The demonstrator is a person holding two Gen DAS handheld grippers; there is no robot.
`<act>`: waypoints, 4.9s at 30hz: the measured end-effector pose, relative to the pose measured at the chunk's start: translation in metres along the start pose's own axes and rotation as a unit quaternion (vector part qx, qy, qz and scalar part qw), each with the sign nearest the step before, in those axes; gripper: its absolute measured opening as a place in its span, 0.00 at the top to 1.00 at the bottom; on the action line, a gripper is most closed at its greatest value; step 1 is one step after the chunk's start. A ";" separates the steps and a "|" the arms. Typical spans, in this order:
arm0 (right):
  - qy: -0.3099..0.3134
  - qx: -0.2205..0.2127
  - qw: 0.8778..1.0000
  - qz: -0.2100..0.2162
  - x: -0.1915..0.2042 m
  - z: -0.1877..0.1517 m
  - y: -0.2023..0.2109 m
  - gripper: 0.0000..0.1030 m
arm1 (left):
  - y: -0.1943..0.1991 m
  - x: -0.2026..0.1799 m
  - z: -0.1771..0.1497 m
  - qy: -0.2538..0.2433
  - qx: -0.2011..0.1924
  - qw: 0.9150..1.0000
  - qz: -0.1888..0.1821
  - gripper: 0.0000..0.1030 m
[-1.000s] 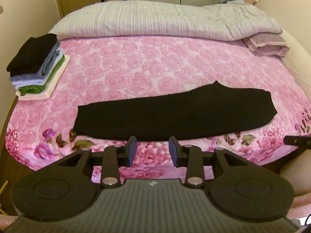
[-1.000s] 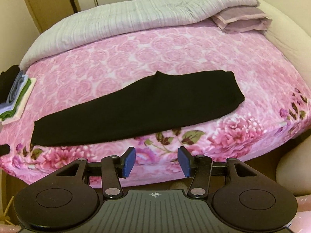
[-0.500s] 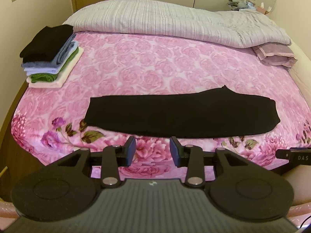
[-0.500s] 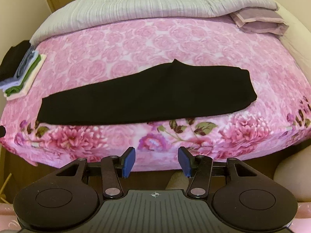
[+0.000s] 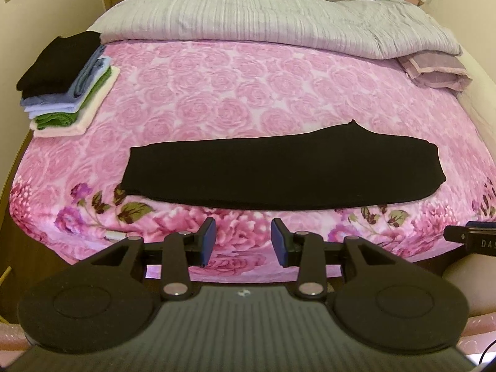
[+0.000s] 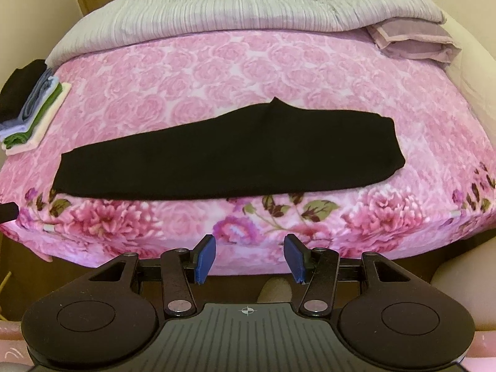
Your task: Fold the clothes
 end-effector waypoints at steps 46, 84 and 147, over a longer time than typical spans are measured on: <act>-0.052 0.118 0.992 0.004 -0.085 0.189 -0.225 0.49 | -0.262 0.200 -0.020 0.612 -0.047 0.781 -0.114 0.64; -0.137 0.099 0.985 -0.041 -0.191 0.181 -0.252 0.49 | -0.234 -0.005 0.103 0.151 -0.189 0.969 -0.046 0.93; -0.111 -0.146 0.918 0.353 -0.132 0.109 -0.291 0.53 | -0.311 -0.019 0.007 0.161 -0.140 0.954 -0.209 0.75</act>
Point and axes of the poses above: each gripper's, at about its wrist camera, not at the fingertips, and y roughly against the way its jaws point, x to its left, z to its top, the point moved 3 cm from there along -y, roughly the way its jaws point, and after that the axes turned 10 degrees about x, right-handed, at the moved point
